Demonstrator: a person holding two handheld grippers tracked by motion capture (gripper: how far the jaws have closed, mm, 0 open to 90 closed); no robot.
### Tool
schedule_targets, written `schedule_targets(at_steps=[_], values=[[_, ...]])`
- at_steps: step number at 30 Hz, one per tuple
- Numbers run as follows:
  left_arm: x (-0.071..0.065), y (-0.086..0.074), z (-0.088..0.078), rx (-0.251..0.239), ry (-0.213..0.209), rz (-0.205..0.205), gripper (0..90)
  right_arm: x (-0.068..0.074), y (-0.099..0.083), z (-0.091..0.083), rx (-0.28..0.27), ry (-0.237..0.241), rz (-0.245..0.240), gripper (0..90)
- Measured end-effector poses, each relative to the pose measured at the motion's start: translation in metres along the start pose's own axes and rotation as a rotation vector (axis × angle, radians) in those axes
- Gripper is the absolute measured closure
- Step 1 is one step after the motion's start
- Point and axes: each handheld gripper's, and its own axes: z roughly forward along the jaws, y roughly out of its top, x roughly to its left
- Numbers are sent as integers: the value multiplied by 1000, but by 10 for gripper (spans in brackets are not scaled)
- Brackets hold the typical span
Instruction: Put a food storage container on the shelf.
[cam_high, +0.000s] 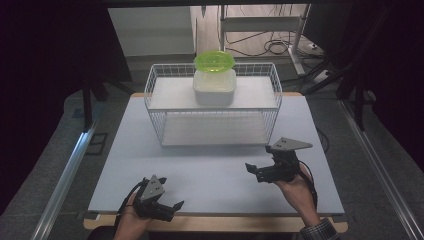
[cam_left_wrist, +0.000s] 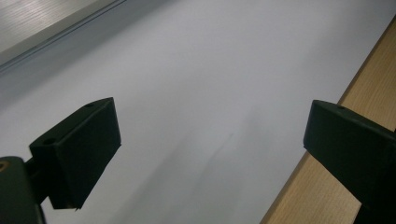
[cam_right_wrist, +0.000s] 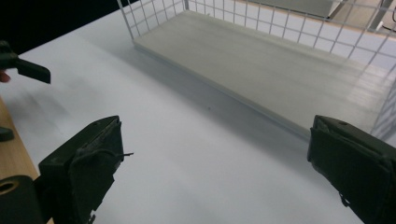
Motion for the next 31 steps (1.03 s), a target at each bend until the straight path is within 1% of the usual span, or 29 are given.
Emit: schedule_targets(at_steps=[9, 22, 25, 28, 31], values=[[0, 0, 0, -1, -2, -1, 36, -4, -26, -1, 29, -22, 15, 40], [1, -1, 1, 9, -6, -4, 36, -4, -61, 3, 124, -49, 11, 22], [1, -1, 1, 11, -10, -8, 36, -5, -70, 5, 160, -55, 13, 18], [1, -2, 2, 12, -11, -10, 36, -5, -76, 7, 194, -67, -1, 13], [2, -1, 2, 11, -12, -10, 36, -5, -77, 9, 201, -70, -2, 11]])
